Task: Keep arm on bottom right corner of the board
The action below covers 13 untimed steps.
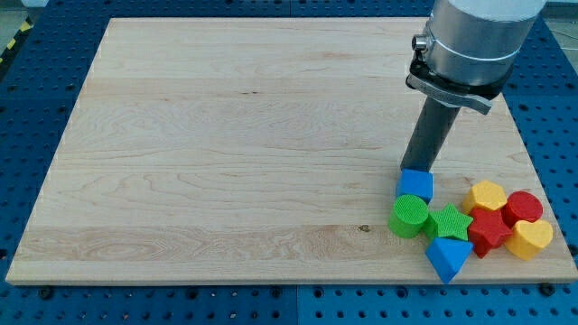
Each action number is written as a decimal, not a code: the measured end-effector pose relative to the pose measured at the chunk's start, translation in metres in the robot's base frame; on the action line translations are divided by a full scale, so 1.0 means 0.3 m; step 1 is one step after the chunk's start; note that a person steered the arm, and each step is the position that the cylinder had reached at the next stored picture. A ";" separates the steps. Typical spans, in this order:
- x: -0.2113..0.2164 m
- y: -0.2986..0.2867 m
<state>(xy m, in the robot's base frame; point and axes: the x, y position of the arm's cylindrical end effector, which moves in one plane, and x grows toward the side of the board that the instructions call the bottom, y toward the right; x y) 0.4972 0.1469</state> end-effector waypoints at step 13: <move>-0.114 0.660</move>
<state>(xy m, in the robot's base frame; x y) 0.4631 0.3449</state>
